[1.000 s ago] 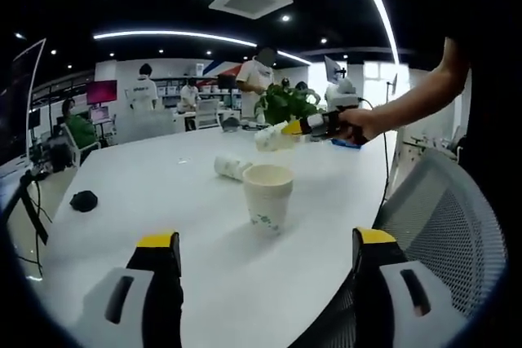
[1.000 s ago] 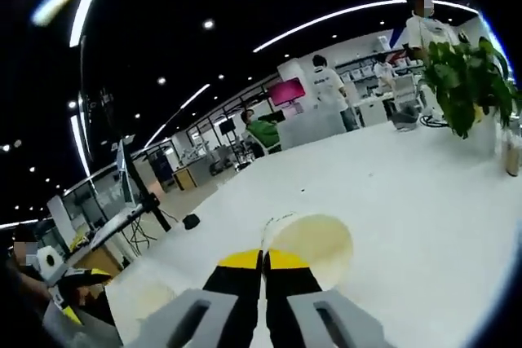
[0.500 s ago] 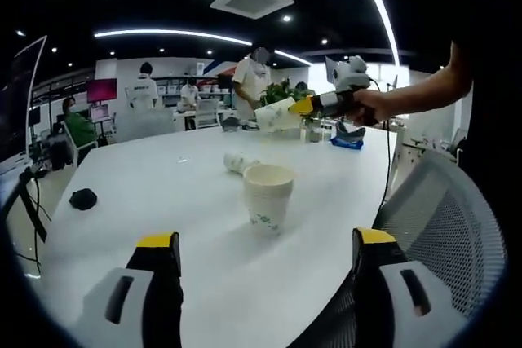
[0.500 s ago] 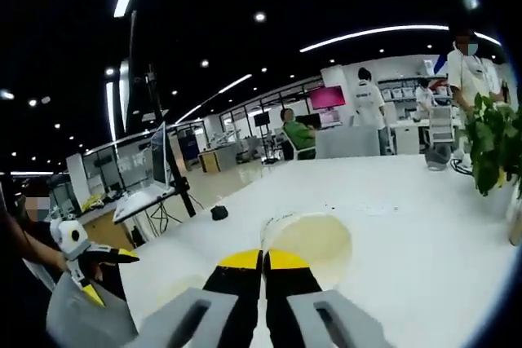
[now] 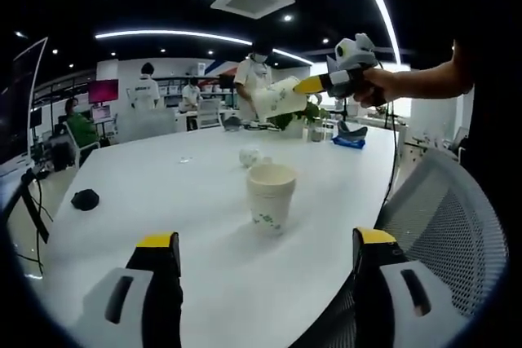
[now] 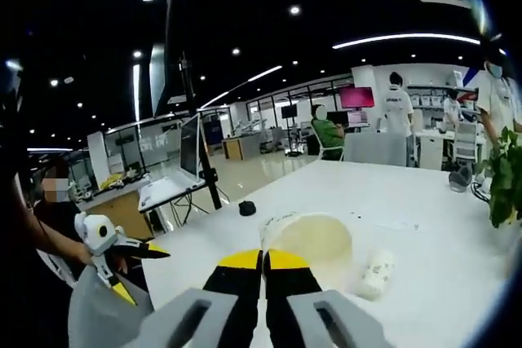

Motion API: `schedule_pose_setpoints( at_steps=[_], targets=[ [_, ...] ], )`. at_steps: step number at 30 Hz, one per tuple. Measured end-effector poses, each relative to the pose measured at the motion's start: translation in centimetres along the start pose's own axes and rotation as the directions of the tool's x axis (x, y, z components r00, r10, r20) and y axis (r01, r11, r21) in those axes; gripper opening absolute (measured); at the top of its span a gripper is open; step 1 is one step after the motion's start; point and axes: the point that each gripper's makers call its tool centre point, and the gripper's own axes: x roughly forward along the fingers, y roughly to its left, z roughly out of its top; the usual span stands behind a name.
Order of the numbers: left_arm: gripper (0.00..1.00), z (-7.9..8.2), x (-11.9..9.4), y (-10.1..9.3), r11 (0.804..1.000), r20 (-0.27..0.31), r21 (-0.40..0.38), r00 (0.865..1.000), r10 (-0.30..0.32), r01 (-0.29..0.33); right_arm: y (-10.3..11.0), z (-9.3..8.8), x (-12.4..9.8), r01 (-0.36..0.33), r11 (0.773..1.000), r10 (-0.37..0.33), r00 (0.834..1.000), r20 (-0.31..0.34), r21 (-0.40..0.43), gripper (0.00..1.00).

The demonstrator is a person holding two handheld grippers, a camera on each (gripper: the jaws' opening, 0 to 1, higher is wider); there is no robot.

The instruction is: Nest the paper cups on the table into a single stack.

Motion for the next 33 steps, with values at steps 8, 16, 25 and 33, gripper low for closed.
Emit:
schedule_pose_setpoints(
  at_steps=[8,16,25,33],
  targets=[
    [0.86,-0.1,0.0,-0.1,1.0,-0.007,0.006,1.0,-0.001,0.002,2.0,-1.0,0.5,-0.062,0.998,0.059,0.995,-0.077,-0.027,0.0],
    [0.86,-0.1,0.0,0.0,1.0,-0.004,0.005,1.0,0.004,-0.004,3.9,-2.1,1.2,-0.125,0.989,0.112,0.983,-0.146,-0.078,0.0],
    [0.86,0.1,-0.1,0.0,1.0,0.004,0.005,1.0,0.005,-0.005,6.0,-3.6,2.2,-0.205,0.971,0.171,0.956,-0.24,-0.125,0.0],
    [0.86,0.2,-0.1,0.1,1.0,0.009,0.004,1.0,0.009,-0.009,6.5,-4.7,2.7,-0.247,0.953,0.183,0.93,-0.319,-0.173,0.0]
  ],
)
